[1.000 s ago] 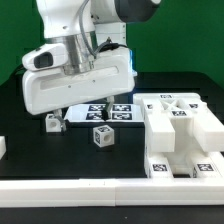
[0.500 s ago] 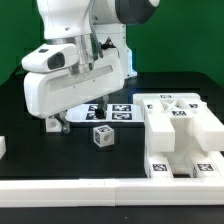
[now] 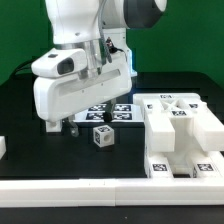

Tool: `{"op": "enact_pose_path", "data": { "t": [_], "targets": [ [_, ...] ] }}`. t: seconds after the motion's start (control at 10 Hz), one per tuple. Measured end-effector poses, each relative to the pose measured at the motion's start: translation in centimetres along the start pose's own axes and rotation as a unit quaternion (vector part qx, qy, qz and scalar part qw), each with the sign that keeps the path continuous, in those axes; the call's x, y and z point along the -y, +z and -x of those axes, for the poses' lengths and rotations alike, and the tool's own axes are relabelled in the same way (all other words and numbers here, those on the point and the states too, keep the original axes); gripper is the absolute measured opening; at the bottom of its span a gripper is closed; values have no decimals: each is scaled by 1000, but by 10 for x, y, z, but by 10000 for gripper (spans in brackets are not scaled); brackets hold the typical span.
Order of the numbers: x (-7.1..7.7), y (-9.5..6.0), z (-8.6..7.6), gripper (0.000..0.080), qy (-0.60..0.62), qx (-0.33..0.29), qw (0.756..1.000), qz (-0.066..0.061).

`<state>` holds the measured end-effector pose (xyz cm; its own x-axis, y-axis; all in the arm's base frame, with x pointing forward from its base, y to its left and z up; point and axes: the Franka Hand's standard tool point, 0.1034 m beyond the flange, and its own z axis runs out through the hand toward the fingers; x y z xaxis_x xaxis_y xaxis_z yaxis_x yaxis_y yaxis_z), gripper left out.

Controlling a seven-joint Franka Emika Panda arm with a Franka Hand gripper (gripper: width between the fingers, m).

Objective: Assemble chair

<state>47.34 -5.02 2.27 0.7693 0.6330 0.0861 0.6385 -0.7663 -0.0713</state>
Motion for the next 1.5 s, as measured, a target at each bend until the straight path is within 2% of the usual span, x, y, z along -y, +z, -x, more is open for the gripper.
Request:
{"op": "enact_pose_path", "data": {
  "t": [0.2, 0.4, 0.6, 0.8, 1.2, 1.5],
  "targets": [
    [2, 5, 0, 649, 5, 2, 1000, 0],
    [4, 6, -5, 649, 23, 1, 1000, 1],
    [2, 6, -3, 637, 28, 2, 1000, 0],
    [2, 6, -2, 278, 31, 2, 1000, 0],
    [0, 5, -1, 281, 19, 3, 1000, 2],
    [-22, -5, 19, 281, -99, 15, 995, 14]
  ]
}}
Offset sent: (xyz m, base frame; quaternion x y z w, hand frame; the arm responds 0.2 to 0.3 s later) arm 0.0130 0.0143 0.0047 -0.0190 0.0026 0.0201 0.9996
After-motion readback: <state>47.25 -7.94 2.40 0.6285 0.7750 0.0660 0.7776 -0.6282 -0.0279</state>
